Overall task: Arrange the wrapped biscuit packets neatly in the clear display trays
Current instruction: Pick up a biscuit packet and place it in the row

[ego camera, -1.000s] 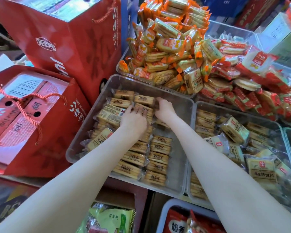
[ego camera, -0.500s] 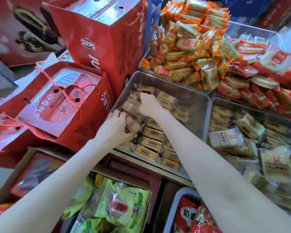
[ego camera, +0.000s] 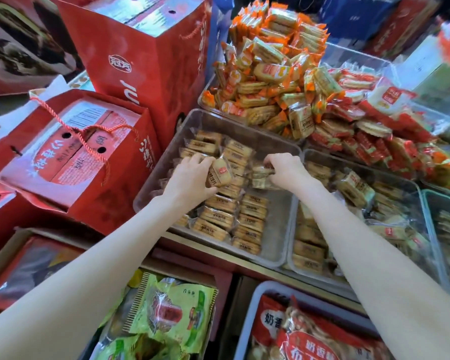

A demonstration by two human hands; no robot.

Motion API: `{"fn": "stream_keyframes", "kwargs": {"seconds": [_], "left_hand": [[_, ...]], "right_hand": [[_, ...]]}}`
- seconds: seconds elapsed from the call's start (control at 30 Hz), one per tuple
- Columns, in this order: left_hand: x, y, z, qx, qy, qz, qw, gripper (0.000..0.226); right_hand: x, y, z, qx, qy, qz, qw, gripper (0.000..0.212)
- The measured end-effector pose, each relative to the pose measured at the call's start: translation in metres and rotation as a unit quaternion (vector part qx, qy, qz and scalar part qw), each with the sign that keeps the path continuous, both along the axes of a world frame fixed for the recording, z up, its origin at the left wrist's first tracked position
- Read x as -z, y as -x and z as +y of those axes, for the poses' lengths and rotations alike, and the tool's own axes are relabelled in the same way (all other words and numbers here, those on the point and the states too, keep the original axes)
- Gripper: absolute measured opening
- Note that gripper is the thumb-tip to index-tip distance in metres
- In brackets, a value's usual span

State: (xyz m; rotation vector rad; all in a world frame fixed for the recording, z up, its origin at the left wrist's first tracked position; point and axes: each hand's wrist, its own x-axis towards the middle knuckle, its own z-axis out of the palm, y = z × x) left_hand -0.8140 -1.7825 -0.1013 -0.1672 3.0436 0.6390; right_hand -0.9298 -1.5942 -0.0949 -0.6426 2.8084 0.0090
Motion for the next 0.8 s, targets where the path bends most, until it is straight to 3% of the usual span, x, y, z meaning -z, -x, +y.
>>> {"fn": "stream_keyframes", "kwargs": {"seconds": [0.13,0.3,0.47,0.53,0.6,0.67,0.7,0.73,0.8], "left_hand": [[0.002,0.020,0.015,0.028,0.022,-0.006,0.999,0.067],[0.005,0.030,0.016,0.027,0.004,-0.012,1.000,0.069],[0.007,0.030,0.011,0.012,-0.047,-0.019,0.999,0.069],[0.006,0.031,0.010,0.010,-0.049,-0.008,0.999,0.069],[0.005,0.036,0.013,0.019,-0.042,0.002,0.999,0.069],[0.004,0.041,0.023,0.047,-0.027,0.008,0.998,0.068],[0.003,0.044,0.029,0.067,-0.023,0.015,0.997,0.067],[0.002,0.047,0.035,0.088,-0.023,0.023,0.996,0.067],[0.001,0.049,0.046,0.120,-0.044,0.031,0.991,0.068]], "right_hand": [[0.017,-0.003,-0.010,-0.010,-0.064,0.060,0.996,0.033],[0.054,0.000,-0.009,-0.006,-0.011,0.007,1.000,0.054],[0.065,0.010,-0.009,0.038,-0.021,-0.057,0.997,0.028],[0.049,0.020,-0.004,0.071,0.035,-0.069,0.994,0.024],[0.025,0.025,0.000,0.134,0.185,-0.090,0.969,0.024],[-0.002,0.018,0.005,0.187,0.390,-0.232,0.871,0.026],[-0.011,0.015,0.008,0.181,0.448,-0.305,0.820,0.027],[-0.017,0.012,0.011,0.154,0.451,-0.341,0.810,0.027],[-0.023,0.009,0.017,0.081,0.363,-0.329,0.868,0.030]]}}
